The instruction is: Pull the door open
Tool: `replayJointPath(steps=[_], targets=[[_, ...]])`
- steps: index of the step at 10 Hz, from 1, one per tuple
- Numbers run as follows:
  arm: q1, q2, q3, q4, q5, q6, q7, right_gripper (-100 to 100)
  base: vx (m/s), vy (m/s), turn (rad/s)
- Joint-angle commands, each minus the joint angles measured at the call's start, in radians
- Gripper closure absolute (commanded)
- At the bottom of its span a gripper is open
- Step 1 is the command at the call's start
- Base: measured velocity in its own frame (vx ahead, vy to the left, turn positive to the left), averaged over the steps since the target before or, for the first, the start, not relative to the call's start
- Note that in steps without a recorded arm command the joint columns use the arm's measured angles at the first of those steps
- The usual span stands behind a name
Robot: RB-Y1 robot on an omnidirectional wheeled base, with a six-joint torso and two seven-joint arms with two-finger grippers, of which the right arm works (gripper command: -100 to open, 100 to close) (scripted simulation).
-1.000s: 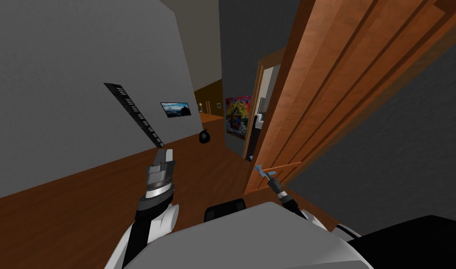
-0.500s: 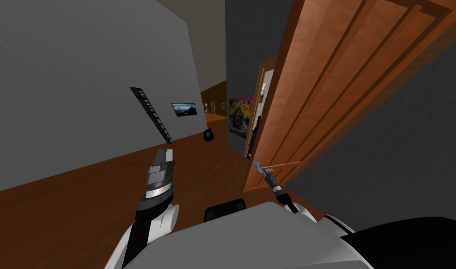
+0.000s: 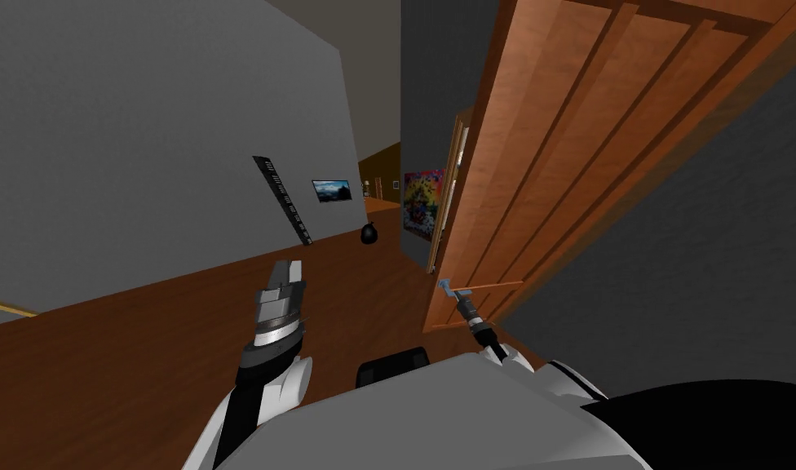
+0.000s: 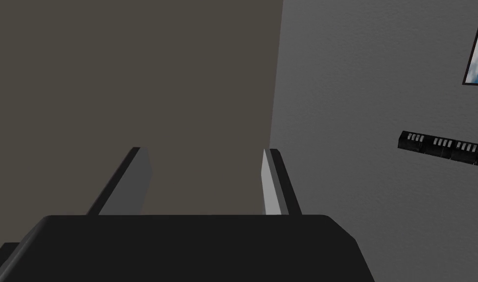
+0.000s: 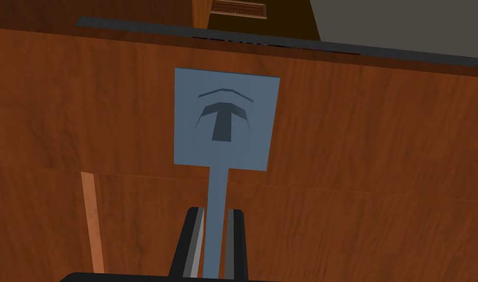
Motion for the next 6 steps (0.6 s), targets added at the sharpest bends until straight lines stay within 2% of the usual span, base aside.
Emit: replayJointPath(steps=[1, 2, 3, 4, 6], targets=[[0.02, 0.008, -0.005, -0.05, 0.005, 0.036, 0.009, 100, -0.135, -0.054, 0.082], [-0.003, 0.021, -0.02, -0.05, 0.013, 0.058, 0.017, 100, -0.178, -0.051, 0.118], [-0.003, 0.021, -0.02, -0.064, 0.013, 0.058, 0.017, 100, -0.163, -0.043, 0.085], [-0.003, 0.021, -0.02, -0.051, 0.013, 0.058, 0.017, 100, -0.061, -0.022, 0.004], [-0.04, 0.041, -0.043, -0.042, 0.026, 0.092, 0.028, 100, -0.158, -0.063, 0.147]])
